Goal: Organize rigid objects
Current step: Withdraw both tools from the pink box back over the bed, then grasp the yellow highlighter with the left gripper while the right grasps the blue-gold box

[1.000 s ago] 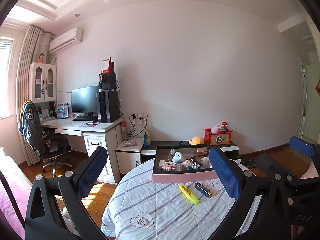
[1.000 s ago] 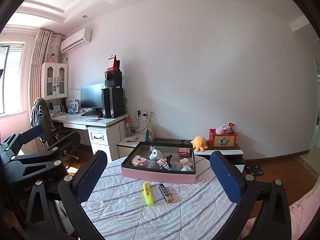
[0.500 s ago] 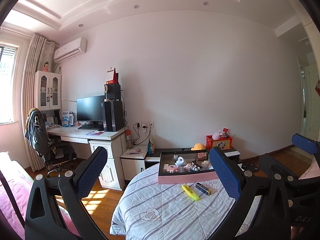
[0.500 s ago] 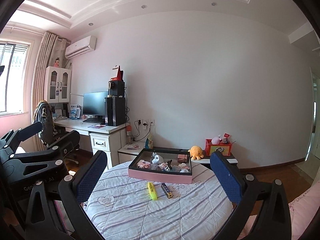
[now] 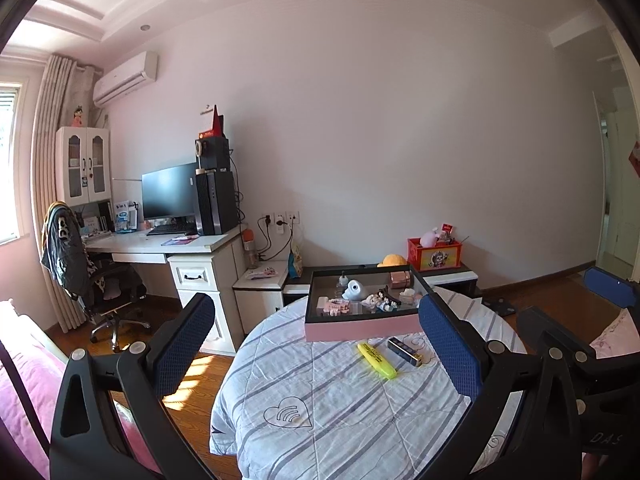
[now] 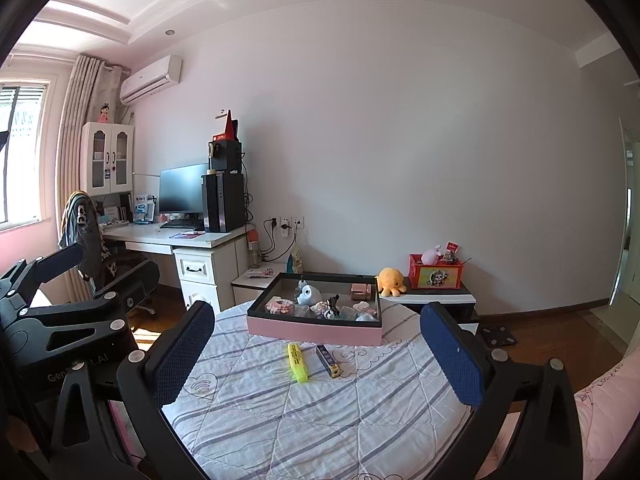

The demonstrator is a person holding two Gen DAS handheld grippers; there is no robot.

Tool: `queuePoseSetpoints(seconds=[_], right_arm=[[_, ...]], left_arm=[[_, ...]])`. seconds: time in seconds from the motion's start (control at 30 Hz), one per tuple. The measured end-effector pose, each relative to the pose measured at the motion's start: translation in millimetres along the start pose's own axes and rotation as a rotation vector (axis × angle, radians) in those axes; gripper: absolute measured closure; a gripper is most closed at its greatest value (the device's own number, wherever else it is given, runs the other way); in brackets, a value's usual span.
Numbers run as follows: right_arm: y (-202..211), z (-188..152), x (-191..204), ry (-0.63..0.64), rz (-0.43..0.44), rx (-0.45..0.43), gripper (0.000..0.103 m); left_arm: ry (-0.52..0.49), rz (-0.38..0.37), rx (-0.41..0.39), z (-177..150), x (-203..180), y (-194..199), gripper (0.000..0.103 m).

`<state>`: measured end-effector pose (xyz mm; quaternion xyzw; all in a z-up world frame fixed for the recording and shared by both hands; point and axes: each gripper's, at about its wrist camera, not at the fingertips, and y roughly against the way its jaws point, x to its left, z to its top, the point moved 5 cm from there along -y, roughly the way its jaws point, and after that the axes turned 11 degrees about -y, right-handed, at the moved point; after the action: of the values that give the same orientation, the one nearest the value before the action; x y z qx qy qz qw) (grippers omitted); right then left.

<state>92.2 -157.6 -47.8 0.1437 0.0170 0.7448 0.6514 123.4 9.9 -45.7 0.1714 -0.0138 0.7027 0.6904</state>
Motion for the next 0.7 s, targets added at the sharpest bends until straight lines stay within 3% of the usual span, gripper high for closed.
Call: queuePoseSetpoints(seconds=[0.43, 0.7], right_arm=[[-115, -78, -72, -0.092, -0.08, 0.284, 0.0], [-184, -113, -116, -0.135, -0.131, 0.41, 0.0]], left_arm=[[-0.003, -0.182, 0.404, -88, -72, -151, 0.0], [-0.04, -0.173, 0.557, -115, -107, -234, 0.0]])
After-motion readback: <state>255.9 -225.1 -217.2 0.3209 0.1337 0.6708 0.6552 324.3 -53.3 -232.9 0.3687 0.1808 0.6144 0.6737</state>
